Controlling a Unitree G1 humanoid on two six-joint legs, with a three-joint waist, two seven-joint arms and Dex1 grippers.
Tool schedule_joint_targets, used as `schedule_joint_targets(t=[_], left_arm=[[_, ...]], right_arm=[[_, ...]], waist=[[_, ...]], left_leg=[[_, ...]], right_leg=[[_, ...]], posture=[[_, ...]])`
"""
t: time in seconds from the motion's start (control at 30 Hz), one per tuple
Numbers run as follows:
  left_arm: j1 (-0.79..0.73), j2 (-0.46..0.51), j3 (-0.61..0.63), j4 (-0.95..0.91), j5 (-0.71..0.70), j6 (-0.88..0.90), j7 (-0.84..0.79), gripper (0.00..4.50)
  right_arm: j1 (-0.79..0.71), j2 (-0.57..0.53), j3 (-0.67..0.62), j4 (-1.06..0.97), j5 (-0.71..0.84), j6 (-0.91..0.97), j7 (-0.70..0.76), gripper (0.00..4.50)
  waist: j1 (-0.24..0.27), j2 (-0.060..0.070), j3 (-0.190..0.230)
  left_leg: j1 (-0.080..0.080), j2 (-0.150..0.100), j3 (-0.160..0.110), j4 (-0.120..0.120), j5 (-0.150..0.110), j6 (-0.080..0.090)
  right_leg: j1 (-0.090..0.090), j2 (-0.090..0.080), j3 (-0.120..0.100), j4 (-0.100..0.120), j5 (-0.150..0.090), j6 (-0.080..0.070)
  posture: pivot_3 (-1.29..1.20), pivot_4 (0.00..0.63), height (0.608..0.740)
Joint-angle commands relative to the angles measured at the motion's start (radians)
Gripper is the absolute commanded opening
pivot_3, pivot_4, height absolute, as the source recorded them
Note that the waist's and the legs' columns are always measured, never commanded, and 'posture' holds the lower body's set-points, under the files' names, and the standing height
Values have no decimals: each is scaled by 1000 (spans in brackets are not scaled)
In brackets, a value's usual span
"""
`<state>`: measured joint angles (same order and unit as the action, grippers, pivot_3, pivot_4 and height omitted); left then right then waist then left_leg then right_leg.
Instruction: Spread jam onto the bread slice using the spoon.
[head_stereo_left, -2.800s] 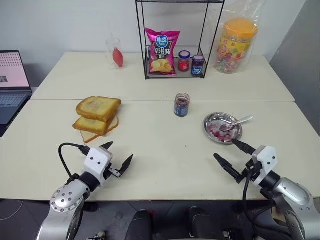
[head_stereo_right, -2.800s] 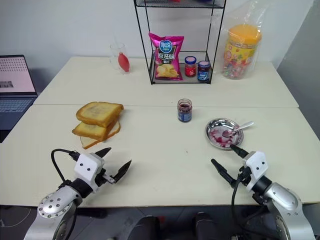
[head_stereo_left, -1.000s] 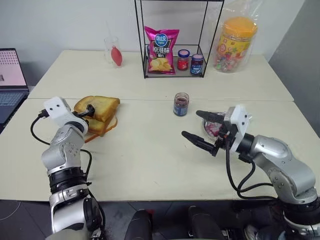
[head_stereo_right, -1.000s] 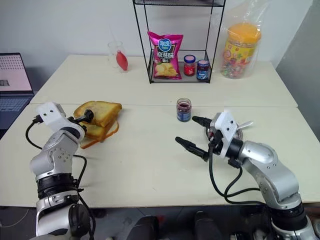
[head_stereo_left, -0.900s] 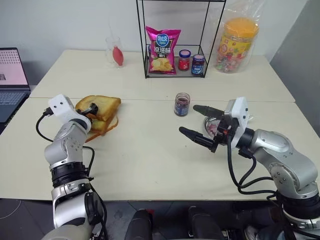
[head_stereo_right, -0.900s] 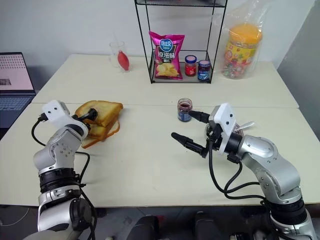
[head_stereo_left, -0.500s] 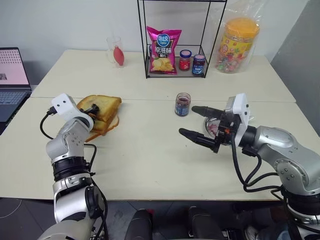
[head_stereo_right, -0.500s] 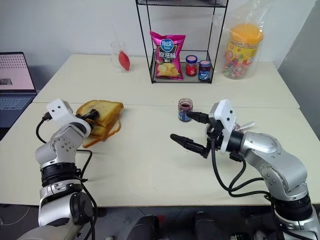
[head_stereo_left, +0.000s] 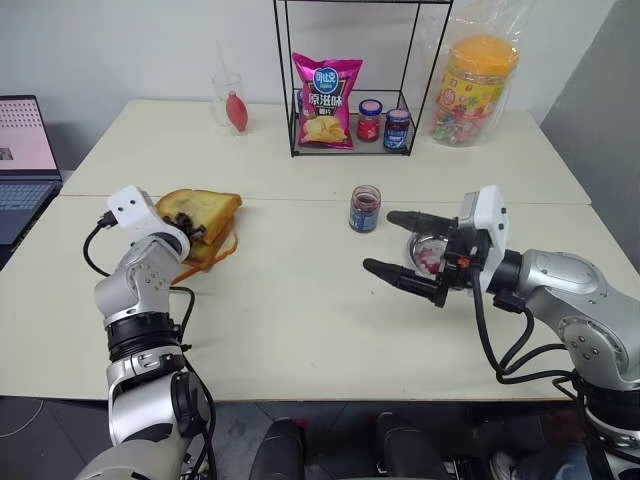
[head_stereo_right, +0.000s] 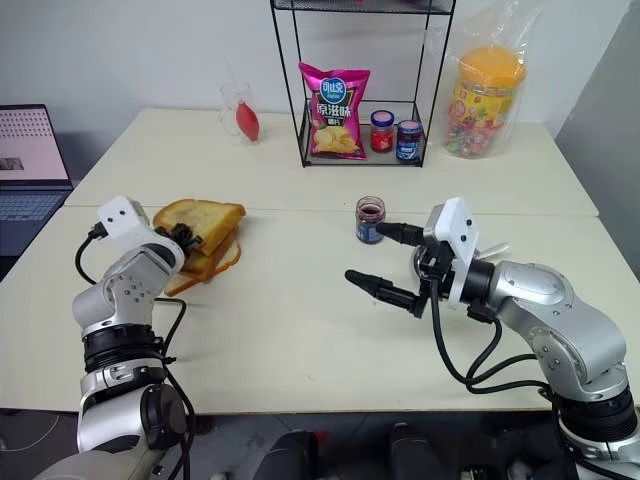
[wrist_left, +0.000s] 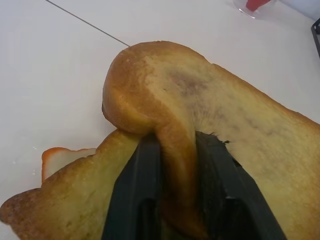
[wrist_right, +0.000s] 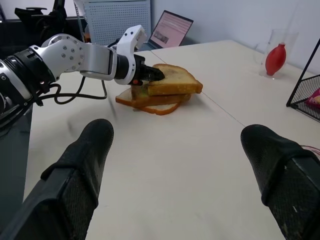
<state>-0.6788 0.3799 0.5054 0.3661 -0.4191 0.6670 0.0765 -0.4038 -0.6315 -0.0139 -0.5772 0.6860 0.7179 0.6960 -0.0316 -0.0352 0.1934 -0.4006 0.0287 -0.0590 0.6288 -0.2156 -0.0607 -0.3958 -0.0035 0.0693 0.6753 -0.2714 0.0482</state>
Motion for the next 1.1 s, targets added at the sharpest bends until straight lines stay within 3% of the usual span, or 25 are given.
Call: schedule_joint_targets(t=[0.03,0.37,0.57,0.8,0.97,1.1], left_arm=[[-2,5,-13,-19,1,-14,-19,195],[16,-31,22,-149,-93,-16,-83,17],[123,-2,29,-360,-293,191,-213,17],[218,101,34,-514,-578,489,-362,17],[336,191,-106,-660,-689,587,-579,17],[424,227,-355,-740,-522,438,-717,17]], right_arm=[[-6,2,-13,-38,-1,-21,-10,4500],[-5,0,-22,-40,6,-28,-16,4500],[22,-31,-52,-57,39,-46,46,4500],[50,-114,-98,-57,82,-26,113,4500],[130,-259,-179,-69,214,75,229,4500],[260,-324,-200,-98,162,55,261,4500]], waist=[[0,0,0],[1,0,0],[-1,-2,1],[-2,-2,2],[-1,-2,2],[4,-2,2]], left_leg=[[0,0,0,0,0,0],[-1,0,0,0,0,0],[-2,0,0,-1,0,0],[-1,0,0,-1,0,-1],[-1,0,1,-1,-1,-1],[-1,0,1,-2,-1,-1]], right_leg=[[0,0,0,0,0,0],[0,0,0,-1,0,0],[-1,0,0,-2,0,0],[-1,0,0,-2,0,0],[-1,-1,1,-3,-1,-1],[0,-1,0,-5,-1,-1]], posture=[[0,150,740],[0,150,740],[0,150,740],[0,150,740],[0,150,740],[0,150,740]])
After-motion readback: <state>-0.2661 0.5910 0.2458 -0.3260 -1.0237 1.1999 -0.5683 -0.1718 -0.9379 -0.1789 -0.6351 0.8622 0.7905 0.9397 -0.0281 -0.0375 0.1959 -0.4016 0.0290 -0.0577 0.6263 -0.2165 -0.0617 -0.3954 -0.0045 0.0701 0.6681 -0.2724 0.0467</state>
